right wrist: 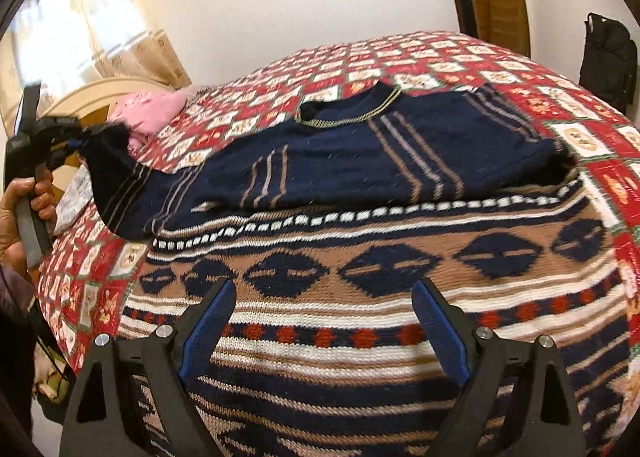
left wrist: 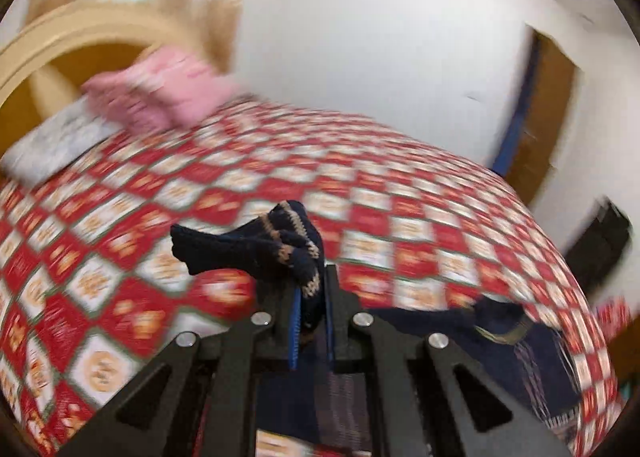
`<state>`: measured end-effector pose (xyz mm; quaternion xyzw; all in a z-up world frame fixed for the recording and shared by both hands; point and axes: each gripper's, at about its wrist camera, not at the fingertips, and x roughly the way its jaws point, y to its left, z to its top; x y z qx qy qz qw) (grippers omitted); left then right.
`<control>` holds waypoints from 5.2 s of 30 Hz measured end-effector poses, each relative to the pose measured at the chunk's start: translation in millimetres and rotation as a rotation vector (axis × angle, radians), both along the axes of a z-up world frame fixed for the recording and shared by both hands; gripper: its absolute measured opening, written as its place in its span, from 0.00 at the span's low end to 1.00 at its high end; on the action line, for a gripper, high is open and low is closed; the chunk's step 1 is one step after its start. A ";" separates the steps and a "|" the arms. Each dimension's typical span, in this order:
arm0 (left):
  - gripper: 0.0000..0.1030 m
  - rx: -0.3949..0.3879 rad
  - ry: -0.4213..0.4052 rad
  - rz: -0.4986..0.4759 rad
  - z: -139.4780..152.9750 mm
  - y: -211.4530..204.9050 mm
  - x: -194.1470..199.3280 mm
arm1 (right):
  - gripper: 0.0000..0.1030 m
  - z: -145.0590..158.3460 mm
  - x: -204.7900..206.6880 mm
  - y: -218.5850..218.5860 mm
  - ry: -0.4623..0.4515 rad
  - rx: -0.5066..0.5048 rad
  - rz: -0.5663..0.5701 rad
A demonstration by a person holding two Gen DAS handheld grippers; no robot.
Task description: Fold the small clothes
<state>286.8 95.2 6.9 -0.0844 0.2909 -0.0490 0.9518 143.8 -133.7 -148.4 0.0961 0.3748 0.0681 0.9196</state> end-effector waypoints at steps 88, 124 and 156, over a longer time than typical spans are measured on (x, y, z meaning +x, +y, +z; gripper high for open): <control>1.00 0.216 0.194 -0.121 -91.0 -96.1 -145.9 | 0.16 -6.8 166.3 -138.3 0.151 -0.155 -0.061; 1.00 0.168 0.120 -0.116 -62.2 -55.9 -189.0 | 0.18 92.0 -22.8 -167.4 -0.099 0.917 0.216; 1.00 0.226 0.137 -0.253 -80.1 -34.7 -272.0 | 0.90 162.3 -242.6 -184.8 -0.078 0.389 -0.053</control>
